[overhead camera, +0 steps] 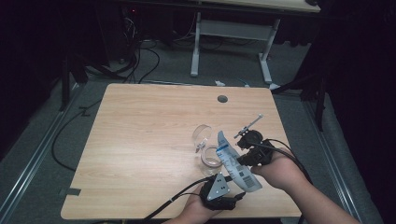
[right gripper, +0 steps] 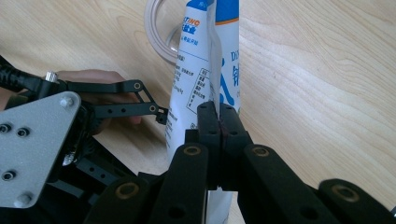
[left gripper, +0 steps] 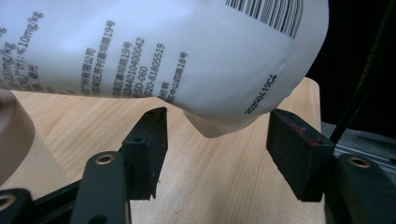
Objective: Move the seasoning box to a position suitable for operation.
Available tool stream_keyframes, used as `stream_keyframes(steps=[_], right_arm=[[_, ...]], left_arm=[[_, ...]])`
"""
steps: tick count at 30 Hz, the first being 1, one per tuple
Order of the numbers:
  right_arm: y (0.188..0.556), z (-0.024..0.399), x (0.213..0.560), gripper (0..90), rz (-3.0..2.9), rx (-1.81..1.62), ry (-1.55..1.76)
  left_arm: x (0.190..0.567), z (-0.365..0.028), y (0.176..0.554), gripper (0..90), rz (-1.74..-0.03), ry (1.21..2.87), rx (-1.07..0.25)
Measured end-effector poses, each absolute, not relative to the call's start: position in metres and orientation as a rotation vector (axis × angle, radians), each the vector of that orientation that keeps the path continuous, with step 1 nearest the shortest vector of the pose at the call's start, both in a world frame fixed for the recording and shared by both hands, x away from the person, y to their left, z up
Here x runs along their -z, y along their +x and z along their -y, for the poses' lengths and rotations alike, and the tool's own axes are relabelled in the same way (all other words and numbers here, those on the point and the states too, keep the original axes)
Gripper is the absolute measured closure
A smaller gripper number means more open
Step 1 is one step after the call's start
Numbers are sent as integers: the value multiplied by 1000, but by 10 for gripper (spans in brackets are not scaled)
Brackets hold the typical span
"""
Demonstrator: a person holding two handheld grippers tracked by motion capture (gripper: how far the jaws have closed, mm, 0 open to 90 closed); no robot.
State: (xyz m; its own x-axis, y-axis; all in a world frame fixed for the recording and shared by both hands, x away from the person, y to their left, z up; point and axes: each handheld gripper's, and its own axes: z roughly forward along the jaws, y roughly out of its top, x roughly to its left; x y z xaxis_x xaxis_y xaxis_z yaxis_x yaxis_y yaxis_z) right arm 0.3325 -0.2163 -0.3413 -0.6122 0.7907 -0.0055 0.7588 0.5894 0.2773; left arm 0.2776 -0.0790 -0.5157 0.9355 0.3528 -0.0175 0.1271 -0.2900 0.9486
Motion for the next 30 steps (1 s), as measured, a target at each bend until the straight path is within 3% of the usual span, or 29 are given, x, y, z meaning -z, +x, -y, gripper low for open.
stream_keyframes(steps=[8,14,21,30], right_arm=[[331,215,338,900,-2674,-377,1322],[330,214,337,900,-2673,-389,1335],[331,214,337,900,-2667,-403,1337],[331,212,334,900,-2666,-388,1318]], left_arm=[[519,86,278,341,-367,1882,-233],[519,89,280,356,-386,1882,-232],[516,88,279,508,-388,1866,-259],[512,84,275,622,-397,1856,-297]])
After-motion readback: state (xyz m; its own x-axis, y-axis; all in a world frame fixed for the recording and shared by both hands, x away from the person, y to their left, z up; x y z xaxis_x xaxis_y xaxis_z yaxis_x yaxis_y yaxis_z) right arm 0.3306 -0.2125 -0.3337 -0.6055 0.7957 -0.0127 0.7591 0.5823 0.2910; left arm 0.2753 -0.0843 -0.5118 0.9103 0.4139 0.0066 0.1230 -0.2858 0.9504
